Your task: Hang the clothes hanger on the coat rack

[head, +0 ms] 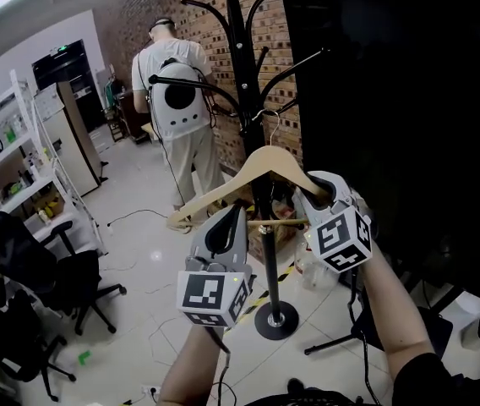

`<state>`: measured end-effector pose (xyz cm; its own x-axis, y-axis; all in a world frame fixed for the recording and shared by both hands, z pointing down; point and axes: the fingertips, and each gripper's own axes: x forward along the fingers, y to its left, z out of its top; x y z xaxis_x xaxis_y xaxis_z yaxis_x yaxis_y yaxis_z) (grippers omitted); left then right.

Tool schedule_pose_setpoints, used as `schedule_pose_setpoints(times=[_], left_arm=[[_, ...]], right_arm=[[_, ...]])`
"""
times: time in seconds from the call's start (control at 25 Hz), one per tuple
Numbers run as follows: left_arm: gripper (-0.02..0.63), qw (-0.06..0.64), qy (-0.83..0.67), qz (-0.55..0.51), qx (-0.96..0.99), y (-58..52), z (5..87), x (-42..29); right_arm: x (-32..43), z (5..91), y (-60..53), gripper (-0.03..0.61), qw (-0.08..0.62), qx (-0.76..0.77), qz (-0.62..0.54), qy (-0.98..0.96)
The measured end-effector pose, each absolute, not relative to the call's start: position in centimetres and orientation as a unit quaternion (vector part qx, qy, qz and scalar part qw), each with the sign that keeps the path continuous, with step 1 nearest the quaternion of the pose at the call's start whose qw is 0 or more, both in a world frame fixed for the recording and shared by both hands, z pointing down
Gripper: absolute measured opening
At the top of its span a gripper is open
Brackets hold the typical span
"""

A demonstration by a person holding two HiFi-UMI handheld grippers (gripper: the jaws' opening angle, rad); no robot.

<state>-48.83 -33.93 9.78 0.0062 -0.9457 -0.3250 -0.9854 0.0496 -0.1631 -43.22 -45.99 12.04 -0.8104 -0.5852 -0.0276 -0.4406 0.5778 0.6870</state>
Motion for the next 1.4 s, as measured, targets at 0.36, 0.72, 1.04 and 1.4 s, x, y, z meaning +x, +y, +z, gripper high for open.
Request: schedule_pose_setpoints(times=[0.36,0.72,1.04,1.4], left_arm=[[0.005,0.163,0.724,0.045,-0.669,-38.5,12.0,-51.4],[0.006,0.149,0.733,0.049,-0.662,-41.3,12.8,-52.6],[0.005,0.130,0.730,0.048,-0.669,-43.0,14.2,-53.7],[0.005,0.109,0.725,0.038,-0.680,-44.7,15.7,-54.4]], right_arm=[[-48.4,15.2,-49.0,0.098,0.120,0.253,-0.362,-0.889],[-50.2,15.9,-50.2,0.098,0.123,0.235,-0.368,-0.891],[-50.0,16.8,-50.5,0.100,0.115,0.235,-0.358,-0.896],[-50.3,17.2,-50.9,0.100,0.107,0.236,-0.355,-0.898]])
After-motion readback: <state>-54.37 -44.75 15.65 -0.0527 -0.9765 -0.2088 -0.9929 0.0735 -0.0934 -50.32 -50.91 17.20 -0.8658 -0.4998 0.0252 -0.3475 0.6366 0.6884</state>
